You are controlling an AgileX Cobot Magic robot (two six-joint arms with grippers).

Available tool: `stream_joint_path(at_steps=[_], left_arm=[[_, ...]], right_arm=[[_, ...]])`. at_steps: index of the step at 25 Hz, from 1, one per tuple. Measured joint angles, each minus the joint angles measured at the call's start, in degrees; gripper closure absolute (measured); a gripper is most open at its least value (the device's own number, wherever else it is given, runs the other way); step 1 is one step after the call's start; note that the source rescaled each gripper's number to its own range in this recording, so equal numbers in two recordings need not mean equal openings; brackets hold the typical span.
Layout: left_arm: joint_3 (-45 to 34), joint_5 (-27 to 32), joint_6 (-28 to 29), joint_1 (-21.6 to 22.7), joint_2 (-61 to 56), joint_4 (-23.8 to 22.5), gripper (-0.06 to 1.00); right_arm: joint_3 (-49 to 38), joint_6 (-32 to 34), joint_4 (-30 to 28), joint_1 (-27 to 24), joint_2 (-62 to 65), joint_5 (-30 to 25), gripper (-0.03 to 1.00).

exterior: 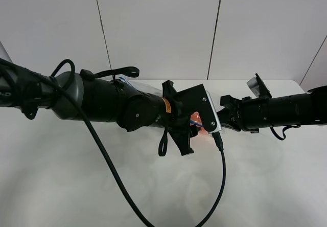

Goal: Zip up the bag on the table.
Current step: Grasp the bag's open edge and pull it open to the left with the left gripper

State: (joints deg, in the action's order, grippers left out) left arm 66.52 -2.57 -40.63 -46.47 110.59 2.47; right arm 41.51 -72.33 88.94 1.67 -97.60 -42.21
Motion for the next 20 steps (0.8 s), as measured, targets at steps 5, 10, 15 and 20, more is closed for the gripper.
stream_joint_path(at_steps=[5, 10, 15, 20], left_arm=[[0.0, 0.0, -0.4, 0.0, 0.0, -0.1, 0.53], [0.0, 0.0, -0.5, 0.0, 0.0, -0.1, 0.67], [0.0, 0.0, -0.5, -0.2, 0.0, -0.1, 0.75], [0.0, 0.0, -0.5, -0.2, 0.0, -0.1, 0.85]], right_arm=[[0.0, 0.0, 0.1, 0.0, 0.0, 0.1, 0.97], [0.0, 0.0, 0.1, 0.0, 0.0, 0.4, 0.97], [0.0, 0.0, 0.1, 0.0, 0.0, 0.4, 0.97], [0.0, 0.0, 0.1, 0.0, 0.0, 0.4, 0.97]])
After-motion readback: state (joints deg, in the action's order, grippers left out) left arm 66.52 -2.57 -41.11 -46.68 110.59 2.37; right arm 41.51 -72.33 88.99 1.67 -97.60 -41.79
